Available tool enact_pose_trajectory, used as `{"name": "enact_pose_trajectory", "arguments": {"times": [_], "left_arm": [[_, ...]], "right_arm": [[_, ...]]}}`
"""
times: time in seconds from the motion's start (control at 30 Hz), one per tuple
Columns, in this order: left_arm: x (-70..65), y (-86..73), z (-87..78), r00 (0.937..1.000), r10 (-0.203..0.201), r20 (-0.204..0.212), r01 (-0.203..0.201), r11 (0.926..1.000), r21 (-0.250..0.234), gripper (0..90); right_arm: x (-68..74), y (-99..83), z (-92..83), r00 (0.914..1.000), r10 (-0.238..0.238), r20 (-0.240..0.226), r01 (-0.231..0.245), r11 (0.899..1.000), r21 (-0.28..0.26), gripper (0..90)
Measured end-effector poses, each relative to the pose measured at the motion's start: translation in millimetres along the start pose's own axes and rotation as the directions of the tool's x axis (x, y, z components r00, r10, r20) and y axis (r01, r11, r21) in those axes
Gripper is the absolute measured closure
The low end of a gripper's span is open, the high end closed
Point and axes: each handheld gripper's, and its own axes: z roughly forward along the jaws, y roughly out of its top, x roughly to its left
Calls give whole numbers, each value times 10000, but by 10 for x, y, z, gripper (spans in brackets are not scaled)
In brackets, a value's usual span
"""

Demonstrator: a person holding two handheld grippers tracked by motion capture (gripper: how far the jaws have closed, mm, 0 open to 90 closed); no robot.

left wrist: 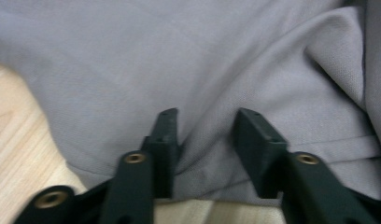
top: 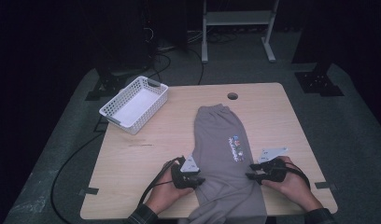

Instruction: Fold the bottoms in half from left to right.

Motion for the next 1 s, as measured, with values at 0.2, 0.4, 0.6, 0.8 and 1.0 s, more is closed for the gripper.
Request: {"name": "enact_pose_trajectory", "arguments": {"times": [0.2,0.4,0.6,0.8,1.0], "left_arm": [[90,21,1,9998,-158,112,157,9998,134,823],[248,70,34,9996,-273,11,273,9993,263,840],[421,109,75,9994,-327,-151,330,9991,252,835],[615,153,124,9981,-385,-488,397,9990,224,828],[806,193,179,9955,-678,-666,685,9976,79,827]], "right_arm": [[19,34,29,9995,99,-286,-100,9999,-34,846],[-14,98,84,9998,136,-161,-138,9999,-94,863],[-114,200,160,9999,137,74,-136,9999,-64,864],[-221,324,248,9993,104,366,-105,9999,20,864],[-344,466,352,9977,38,683,-45,9999,107,864]]}}
